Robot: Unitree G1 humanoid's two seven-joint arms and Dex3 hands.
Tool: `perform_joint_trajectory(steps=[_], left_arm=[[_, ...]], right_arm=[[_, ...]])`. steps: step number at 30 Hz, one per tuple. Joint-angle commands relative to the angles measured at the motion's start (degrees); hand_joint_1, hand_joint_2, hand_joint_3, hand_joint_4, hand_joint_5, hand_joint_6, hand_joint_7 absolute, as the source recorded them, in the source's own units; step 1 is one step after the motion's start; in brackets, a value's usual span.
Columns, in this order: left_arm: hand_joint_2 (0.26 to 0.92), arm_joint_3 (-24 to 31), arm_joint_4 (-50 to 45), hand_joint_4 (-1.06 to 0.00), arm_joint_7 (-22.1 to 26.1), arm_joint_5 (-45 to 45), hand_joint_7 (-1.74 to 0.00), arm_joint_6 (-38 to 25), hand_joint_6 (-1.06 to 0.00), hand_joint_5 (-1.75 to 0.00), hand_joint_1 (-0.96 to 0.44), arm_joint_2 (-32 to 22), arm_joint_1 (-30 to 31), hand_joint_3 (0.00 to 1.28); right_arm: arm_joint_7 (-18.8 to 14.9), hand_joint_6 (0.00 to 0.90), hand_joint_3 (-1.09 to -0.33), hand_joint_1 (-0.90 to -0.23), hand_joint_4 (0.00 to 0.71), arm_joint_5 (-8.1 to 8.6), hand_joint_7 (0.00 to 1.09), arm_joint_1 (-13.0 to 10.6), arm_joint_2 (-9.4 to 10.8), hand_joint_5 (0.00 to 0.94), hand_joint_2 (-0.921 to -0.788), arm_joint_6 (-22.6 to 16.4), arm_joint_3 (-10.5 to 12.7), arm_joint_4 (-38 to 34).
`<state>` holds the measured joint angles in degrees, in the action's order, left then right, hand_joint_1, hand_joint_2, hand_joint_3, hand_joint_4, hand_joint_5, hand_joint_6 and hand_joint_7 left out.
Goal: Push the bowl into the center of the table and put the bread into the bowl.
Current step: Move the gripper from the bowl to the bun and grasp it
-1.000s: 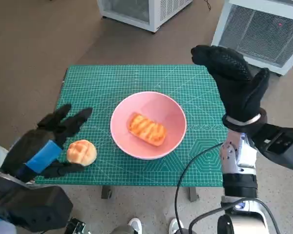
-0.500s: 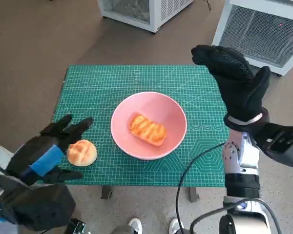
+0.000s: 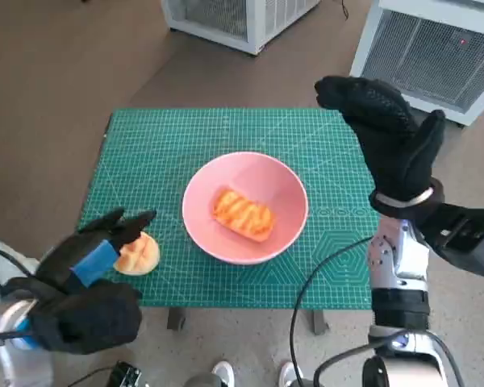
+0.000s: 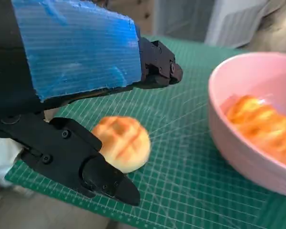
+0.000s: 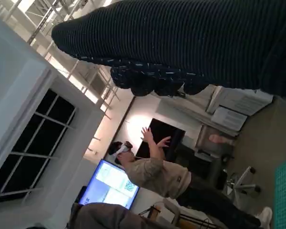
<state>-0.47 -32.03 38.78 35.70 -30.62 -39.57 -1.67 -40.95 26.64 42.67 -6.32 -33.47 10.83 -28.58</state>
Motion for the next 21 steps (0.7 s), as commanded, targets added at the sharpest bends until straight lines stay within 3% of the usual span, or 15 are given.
perform_joint_trajectory(steps=[1,15,19,21], left_arm=[[0.732,-2.26,4.35,-0.22,-2.18,0.86,-0.05,-0.45,-0.36,-0.03,-0.15,1.32,-2.37,0.01],[0.778,-7.14,16.06,-0.39,-8.96,3.86,-0.06,-0.25,-0.47,-0.04,0.01,2.55,-6.18,0.02],[0.806,-8.20,18.36,-0.50,-10.72,5.26,-0.08,-0.17,-0.57,-0.06,0.04,2.57,-7.00,0.03],[0.828,-8.52,19.76,-0.65,-12.24,5.93,-0.14,0.73,-0.68,-0.13,0.06,2.39,-7.23,0.04]], right_arm=[[-0.08,-0.001,-0.836,-0.767,0.120,-0.39,0.57,-1.37,-0.06,0.064,-0.921,0.73,-0.24,0.27],[-0.28,-0.001,-0.837,-0.764,0.118,-0.29,0.57,-1.40,-0.08,0.068,-0.921,0.68,-0.27,0.44],[-0.41,-0.001,-0.836,-0.764,0.118,-0.32,0.57,-1.44,-0.09,0.070,-0.921,0.43,-0.24,0.32],[-0.43,-0.001,-0.834,-0.764,0.118,-0.37,0.57,-1.47,-0.11,0.071,-0.921,0.36,-0.26,0.30]])
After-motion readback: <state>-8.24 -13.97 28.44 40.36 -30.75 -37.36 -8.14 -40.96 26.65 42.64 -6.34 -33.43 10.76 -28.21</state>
